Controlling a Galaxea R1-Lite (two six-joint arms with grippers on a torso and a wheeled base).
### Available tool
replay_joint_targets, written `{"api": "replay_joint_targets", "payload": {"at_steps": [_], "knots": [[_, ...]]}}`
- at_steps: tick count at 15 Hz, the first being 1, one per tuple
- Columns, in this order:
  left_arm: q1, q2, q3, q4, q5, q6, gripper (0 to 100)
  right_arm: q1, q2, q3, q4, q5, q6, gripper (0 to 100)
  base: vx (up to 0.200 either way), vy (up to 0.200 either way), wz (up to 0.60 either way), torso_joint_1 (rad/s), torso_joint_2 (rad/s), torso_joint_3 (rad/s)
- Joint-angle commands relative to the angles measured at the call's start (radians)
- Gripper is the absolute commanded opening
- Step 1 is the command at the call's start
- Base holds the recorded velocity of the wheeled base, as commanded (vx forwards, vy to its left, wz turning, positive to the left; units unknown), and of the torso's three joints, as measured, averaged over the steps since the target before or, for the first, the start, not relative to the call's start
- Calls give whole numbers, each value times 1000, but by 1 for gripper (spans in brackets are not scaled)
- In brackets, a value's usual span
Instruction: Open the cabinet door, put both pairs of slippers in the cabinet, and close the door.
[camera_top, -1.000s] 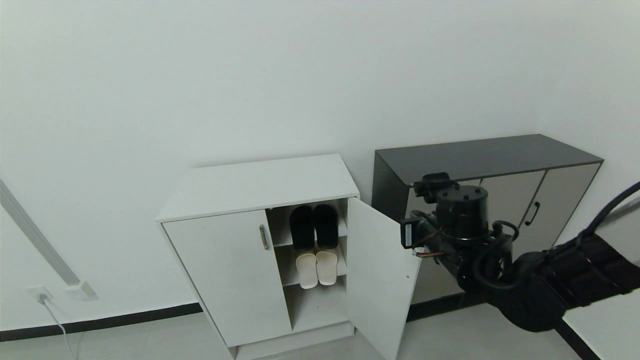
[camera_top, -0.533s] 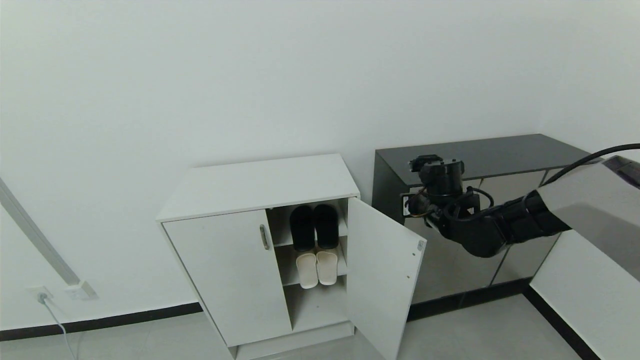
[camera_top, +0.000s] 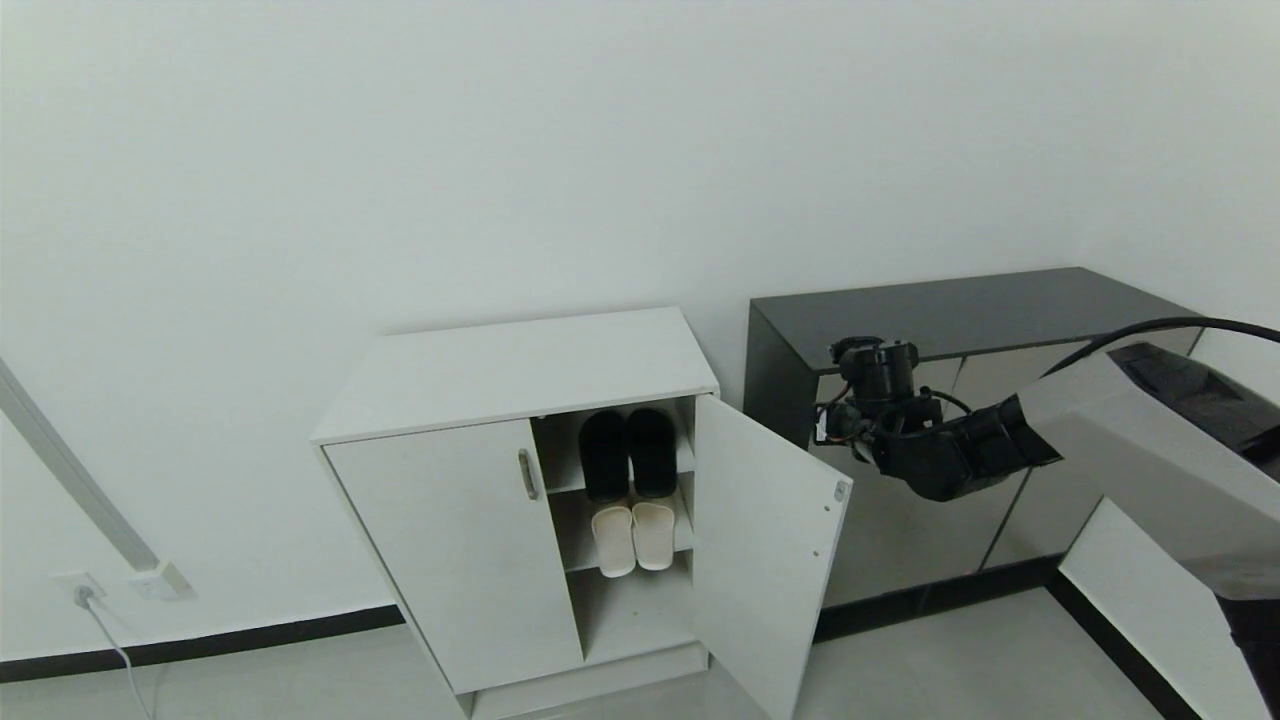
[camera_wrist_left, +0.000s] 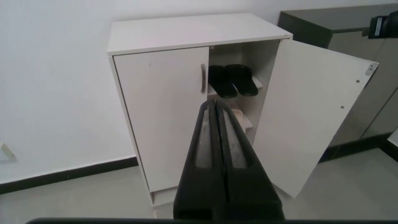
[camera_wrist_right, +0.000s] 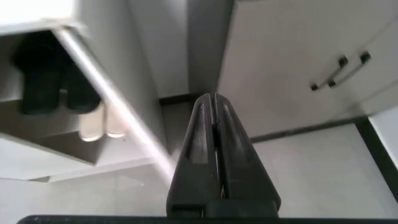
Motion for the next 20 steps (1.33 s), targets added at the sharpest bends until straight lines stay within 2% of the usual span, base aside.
{"api": "replay_joint_targets", "payload": {"at_steps": [1, 20], "knots": [[1, 1, 0, 0, 0, 0, 0, 0, 28, 0, 0, 1, 5, 0, 0, 0, 0, 0, 0, 0], [1, 1, 0, 0, 0, -3, 0, 43, 30, 75, -2, 0, 5, 0, 0, 0, 0, 0, 0, 0]]}}
